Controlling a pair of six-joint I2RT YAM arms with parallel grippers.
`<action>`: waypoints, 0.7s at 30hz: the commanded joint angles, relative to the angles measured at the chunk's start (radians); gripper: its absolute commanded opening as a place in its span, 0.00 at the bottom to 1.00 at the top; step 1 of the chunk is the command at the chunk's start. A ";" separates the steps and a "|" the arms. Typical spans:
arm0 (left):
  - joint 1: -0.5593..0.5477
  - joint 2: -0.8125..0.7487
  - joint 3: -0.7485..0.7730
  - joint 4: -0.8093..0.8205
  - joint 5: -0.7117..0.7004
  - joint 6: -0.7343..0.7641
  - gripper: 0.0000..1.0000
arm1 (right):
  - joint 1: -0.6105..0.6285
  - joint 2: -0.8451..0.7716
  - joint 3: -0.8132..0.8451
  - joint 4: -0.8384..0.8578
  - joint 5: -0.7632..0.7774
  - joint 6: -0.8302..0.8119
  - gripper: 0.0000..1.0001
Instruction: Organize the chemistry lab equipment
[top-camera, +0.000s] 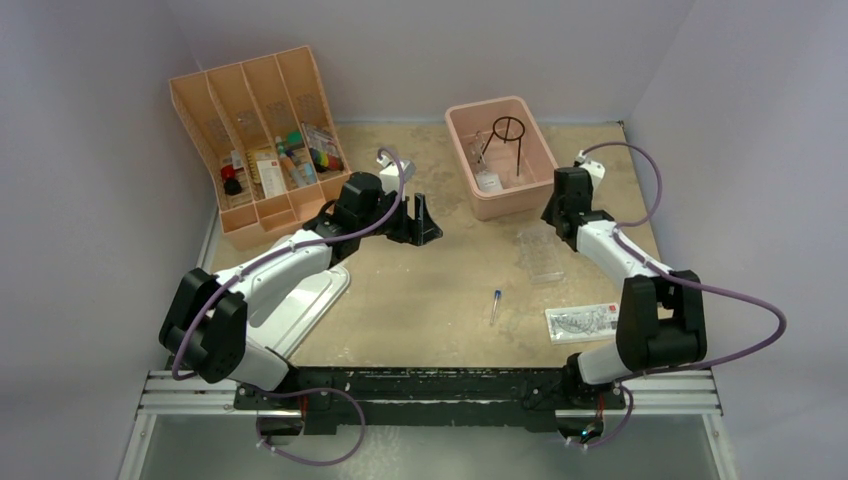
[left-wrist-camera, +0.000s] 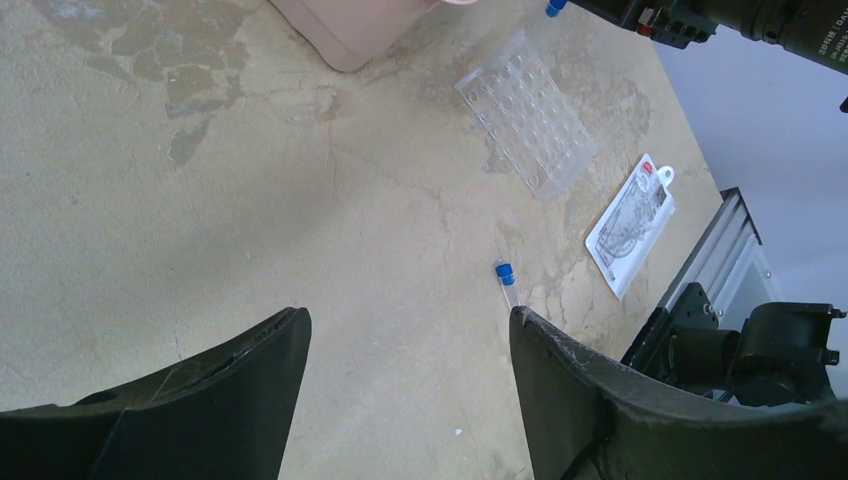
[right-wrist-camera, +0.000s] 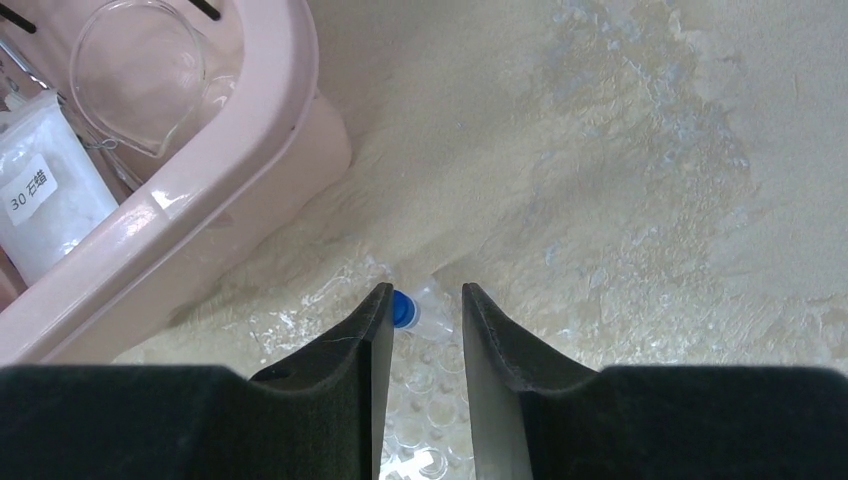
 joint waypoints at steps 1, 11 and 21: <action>0.006 -0.003 0.004 0.034 0.010 -0.004 0.72 | -0.006 -0.035 0.042 0.011 0.008 0.007 0.33; 0.005 0.003 0.007 0.035 0.012 -0.004 0.72 | -0.008 -0.024 0.049 0.019 0.012 -0.002 0.38; 0.005 0.004 0.007 0.033 0.014 -0.004 0.72 | -0.030 0.072 0.086 0.072 -0.064 -0.046 0.33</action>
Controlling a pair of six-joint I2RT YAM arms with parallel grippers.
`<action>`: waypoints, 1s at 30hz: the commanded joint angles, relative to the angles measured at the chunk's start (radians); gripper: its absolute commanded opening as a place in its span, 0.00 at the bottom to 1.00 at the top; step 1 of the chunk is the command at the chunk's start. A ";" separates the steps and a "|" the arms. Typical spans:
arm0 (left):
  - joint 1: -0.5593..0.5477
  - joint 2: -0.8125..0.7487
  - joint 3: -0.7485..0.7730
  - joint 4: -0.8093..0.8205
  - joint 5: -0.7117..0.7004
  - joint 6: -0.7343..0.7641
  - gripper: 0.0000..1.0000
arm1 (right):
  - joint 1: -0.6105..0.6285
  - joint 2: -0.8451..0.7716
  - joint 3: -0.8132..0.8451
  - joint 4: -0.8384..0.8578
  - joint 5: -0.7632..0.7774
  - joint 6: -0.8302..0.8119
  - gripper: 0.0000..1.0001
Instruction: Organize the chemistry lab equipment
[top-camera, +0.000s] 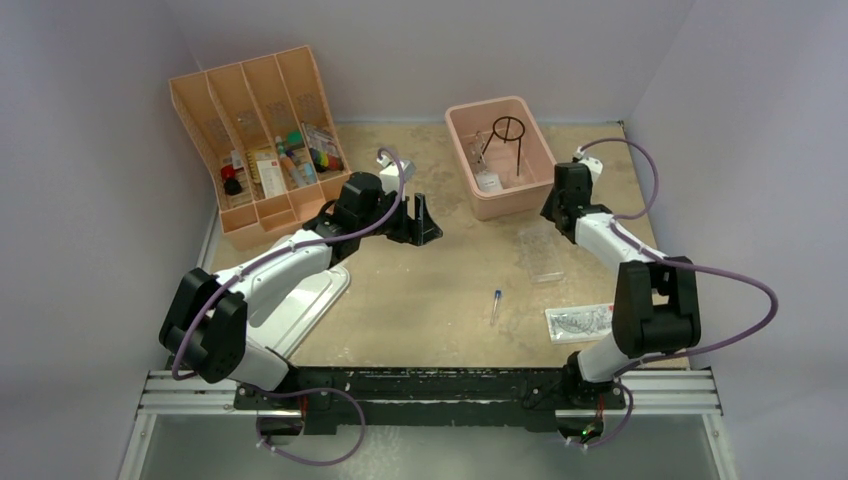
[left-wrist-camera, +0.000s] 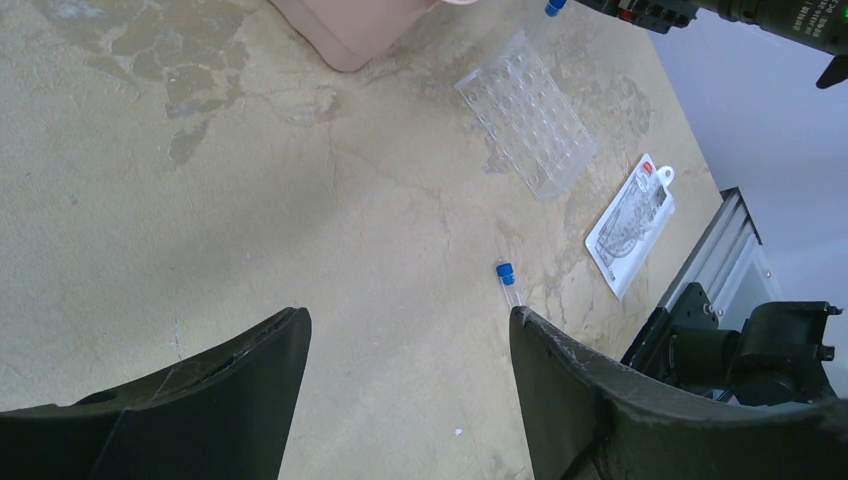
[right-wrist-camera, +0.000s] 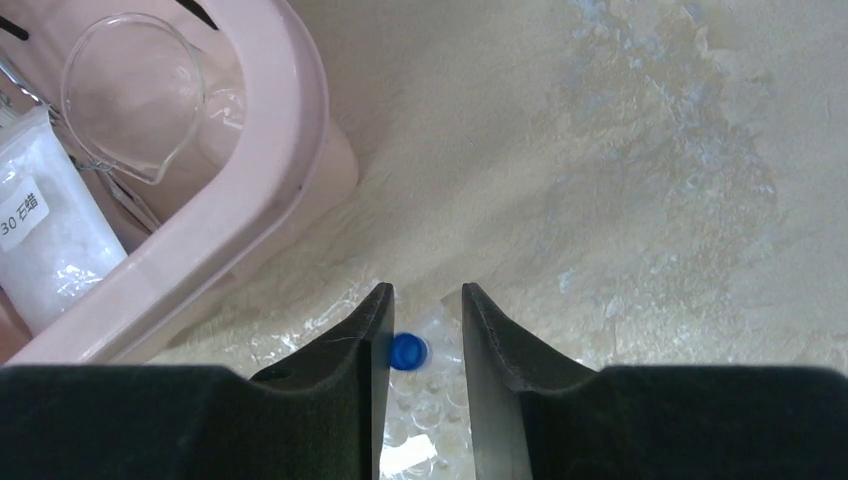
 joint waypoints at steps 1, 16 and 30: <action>0.007 0.003 0.007 0.033 0.013 -0.004 0.72 | -0.012 0.015 0.048 0.060 -0.041 -0.043 0.32; 0.005 0.004 0.006 0.029 0.012 -0.001 0.72 | -0.014 -0.037 0.031 -0.024 -0.138 -0.115 0.22; 0.005 0.006 0.004 0.030 0.020 -0.006 0.72 | -0.015 -0.054 0.012 -0.049 -0.104 -0.117 0.23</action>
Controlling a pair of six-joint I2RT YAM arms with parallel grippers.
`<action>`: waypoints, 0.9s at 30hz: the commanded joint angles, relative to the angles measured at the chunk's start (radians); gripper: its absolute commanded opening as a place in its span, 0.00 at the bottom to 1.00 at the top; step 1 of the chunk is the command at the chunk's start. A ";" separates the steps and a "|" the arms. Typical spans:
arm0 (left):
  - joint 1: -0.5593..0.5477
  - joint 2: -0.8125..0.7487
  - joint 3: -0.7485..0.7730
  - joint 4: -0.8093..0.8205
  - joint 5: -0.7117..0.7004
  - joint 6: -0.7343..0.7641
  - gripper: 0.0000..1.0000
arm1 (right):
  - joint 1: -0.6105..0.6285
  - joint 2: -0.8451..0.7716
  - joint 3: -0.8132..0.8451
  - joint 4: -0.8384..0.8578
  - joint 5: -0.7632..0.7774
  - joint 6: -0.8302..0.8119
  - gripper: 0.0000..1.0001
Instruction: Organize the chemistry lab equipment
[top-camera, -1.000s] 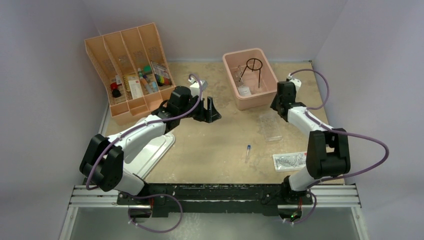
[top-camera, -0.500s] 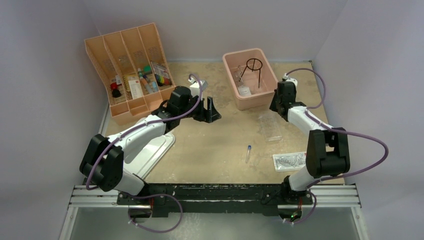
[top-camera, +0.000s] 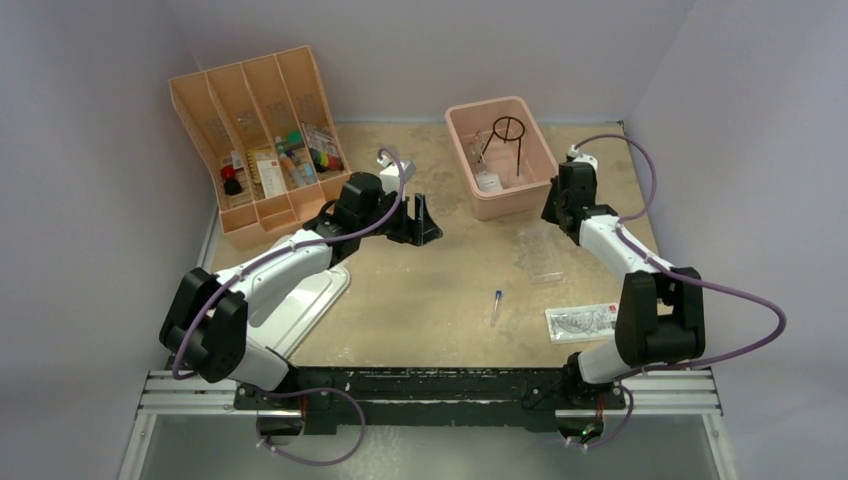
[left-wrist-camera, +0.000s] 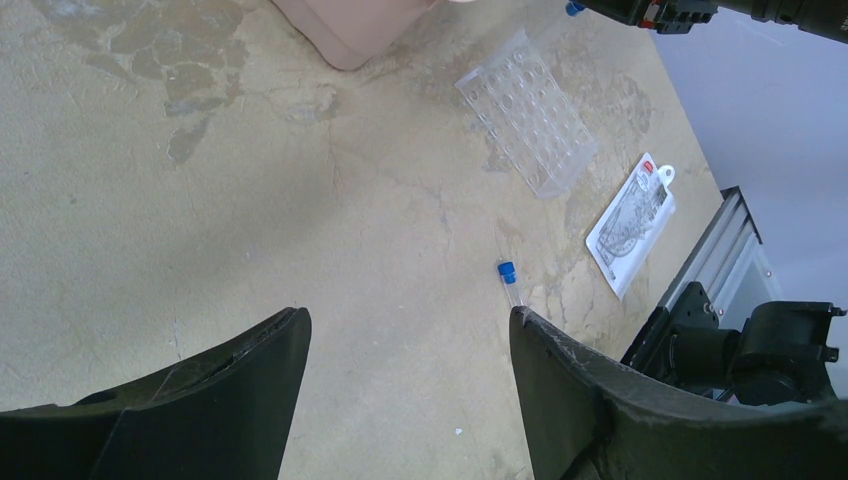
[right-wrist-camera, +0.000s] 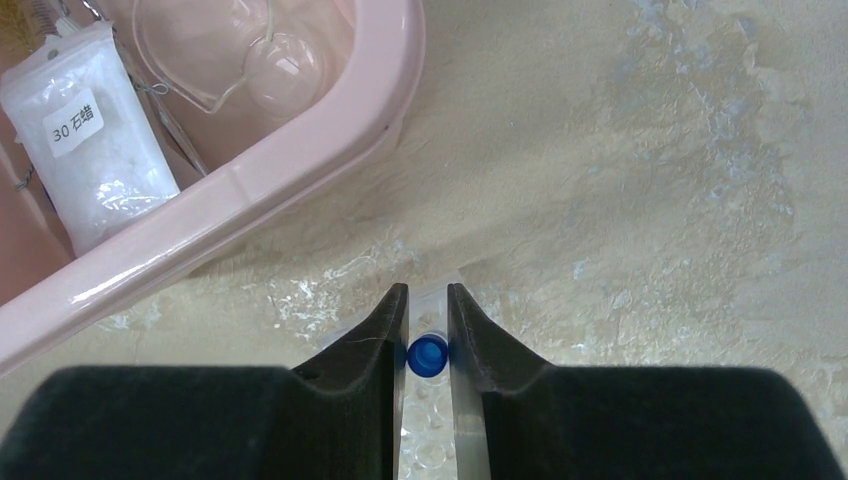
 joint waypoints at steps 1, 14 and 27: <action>0.006 0.004 0.004 0.031 0.020 -0.007 0.72 | -0.005 -0.011 0.003 -0.004 0.024 -0.008 0.23; 0.005 0.004 0.006 0.029 0.024 -0.009 0.72 | -0.004 -0.026 -0.047 0.012 0.027 0.015 0.21; 0.007 0.009 0.005 0.031 0.029 -0.010 0.72 | -0.005 -0.068 -0.077 -0.011 0.068 0.041 0.27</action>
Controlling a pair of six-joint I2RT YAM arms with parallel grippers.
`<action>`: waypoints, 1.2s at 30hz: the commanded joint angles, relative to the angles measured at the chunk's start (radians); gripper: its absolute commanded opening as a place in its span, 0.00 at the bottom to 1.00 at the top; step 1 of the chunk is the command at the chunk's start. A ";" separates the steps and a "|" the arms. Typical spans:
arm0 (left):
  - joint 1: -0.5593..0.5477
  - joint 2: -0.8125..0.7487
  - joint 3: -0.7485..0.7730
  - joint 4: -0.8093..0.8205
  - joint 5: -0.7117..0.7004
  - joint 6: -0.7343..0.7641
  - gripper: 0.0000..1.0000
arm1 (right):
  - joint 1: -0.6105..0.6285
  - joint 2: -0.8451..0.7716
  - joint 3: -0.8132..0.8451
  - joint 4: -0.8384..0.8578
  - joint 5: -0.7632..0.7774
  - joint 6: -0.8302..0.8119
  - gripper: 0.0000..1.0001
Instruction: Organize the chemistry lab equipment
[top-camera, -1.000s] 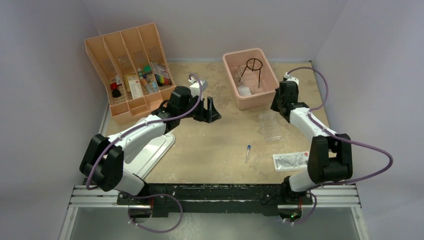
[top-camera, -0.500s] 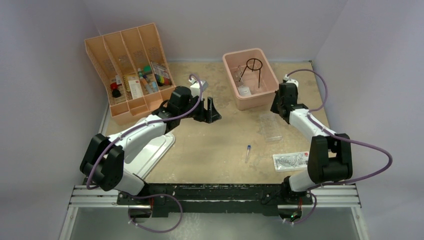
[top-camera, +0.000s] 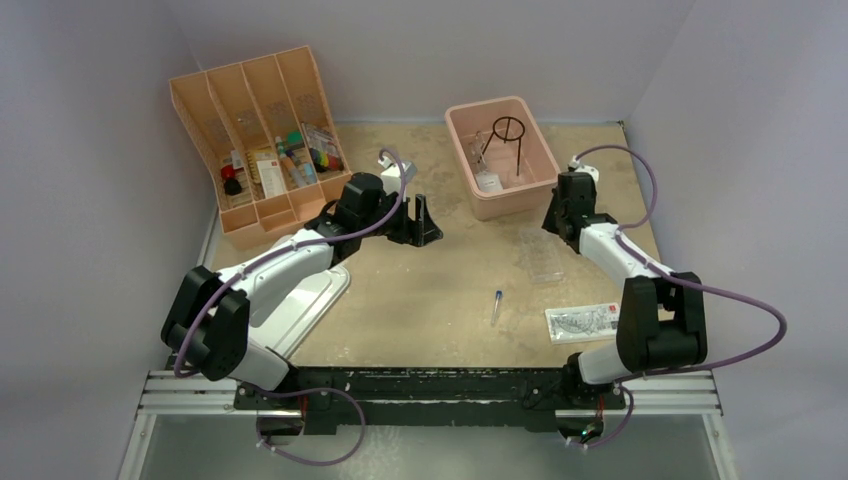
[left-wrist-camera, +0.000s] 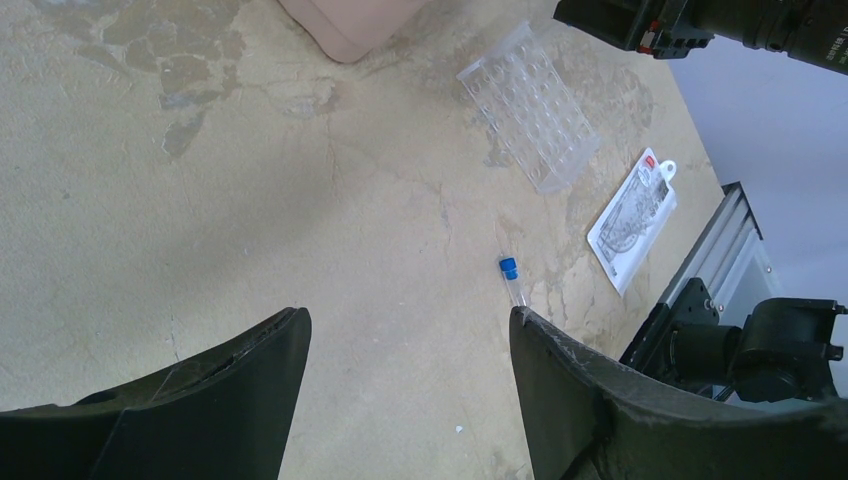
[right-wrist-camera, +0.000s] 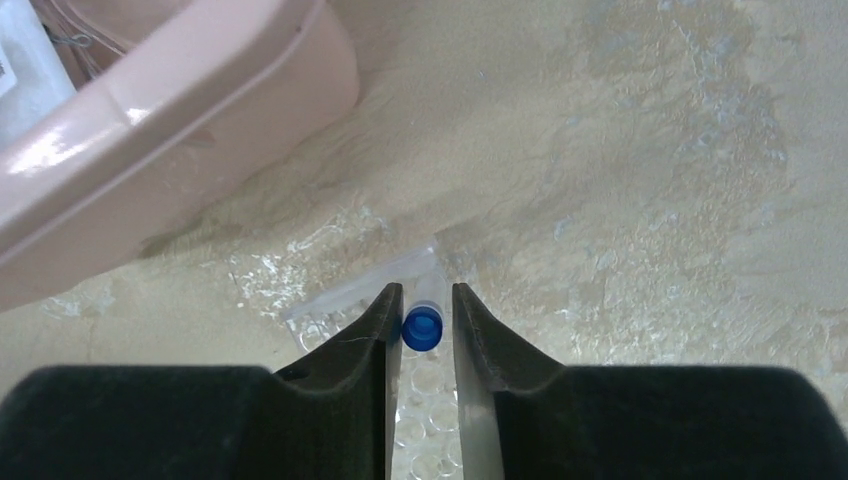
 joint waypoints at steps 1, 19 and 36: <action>0.006 -0.002 0.005 0.031 0.021 -0.010 0.72 | -0.004 -0.041 -0.009 -0.010 0.035 0.018 0.29; 0.007 -0.054 0.003 0.005 -0.134 -0.024 0.82 | -0.004 -0.179 0.193 -0.371 0.002 0.093 0.63; 0.008 -0.156 -0.091 -0.063 -0.307 -0.079 0.87 | 0.434 -0.115 0.060 -0.477 0.014 0.537 0.51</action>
